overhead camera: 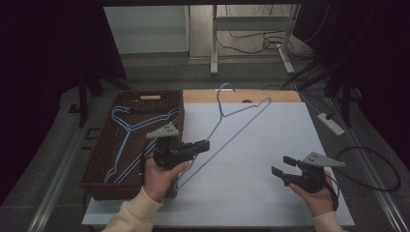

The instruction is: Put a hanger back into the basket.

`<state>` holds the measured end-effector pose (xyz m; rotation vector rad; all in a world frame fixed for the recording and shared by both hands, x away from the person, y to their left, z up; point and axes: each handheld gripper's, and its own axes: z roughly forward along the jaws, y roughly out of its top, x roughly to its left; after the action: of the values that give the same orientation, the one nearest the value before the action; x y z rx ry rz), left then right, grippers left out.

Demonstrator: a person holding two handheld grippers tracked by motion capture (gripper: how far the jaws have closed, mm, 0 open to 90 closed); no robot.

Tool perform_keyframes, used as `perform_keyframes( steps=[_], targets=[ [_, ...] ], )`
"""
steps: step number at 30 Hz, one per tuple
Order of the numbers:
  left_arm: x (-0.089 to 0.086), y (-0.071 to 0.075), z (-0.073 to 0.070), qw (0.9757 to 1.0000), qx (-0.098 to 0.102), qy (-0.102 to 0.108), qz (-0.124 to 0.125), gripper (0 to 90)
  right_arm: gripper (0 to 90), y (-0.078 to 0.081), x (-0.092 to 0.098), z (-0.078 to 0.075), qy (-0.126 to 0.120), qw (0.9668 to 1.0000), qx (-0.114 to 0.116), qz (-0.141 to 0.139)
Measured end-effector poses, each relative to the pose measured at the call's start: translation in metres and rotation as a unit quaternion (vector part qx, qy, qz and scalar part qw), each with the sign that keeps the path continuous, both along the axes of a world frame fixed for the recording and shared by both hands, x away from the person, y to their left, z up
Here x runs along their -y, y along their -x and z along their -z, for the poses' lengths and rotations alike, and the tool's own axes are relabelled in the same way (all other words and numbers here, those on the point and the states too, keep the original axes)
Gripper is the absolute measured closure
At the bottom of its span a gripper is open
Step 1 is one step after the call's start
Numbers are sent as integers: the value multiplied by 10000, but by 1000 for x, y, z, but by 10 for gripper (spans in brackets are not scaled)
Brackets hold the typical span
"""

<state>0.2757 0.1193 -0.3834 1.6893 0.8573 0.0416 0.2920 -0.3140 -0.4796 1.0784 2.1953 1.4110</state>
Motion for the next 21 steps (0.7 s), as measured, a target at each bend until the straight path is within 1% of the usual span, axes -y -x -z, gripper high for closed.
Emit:
perform_keyframes(
  steps=[2, 5, 9, 14, 16, 20, 21],
  targets=[
    [-11, 0, -4, 9999, 55, 28, -104, 869, 316, 0, 1, 0, -15, 10000, 5, 19],
    [-32, 0, -10, 9995, 116, 61, -293, 869, 315, 0, 3, 1, -25, 10000, -6, 61],
    [-53, -3, -13, 9987, 136, -28, -492, 869, 310, 0, 3, 3, 17, 10000, -37, 43],
    [-81, -6, -13, 9972, 94, -51, -745, 869, 310, -1, -2, 5, 158, 9999, -45, -24],
    [-91, -7, -12, 9966, 89, -67, -817, 869, 310, -1, -2, 6, 155, 9999, -70, -12],
    [-116, -9, -8, 9943, 34, -78, -1061, 869, 310, -1, -1, 5, 159, 9999, -68, 13],
    [-120, -9, -7, 9938, 21, -83, -1108, 869, 310, -1, -1, 6, 156, 9998, -73, 29]
  ],
)
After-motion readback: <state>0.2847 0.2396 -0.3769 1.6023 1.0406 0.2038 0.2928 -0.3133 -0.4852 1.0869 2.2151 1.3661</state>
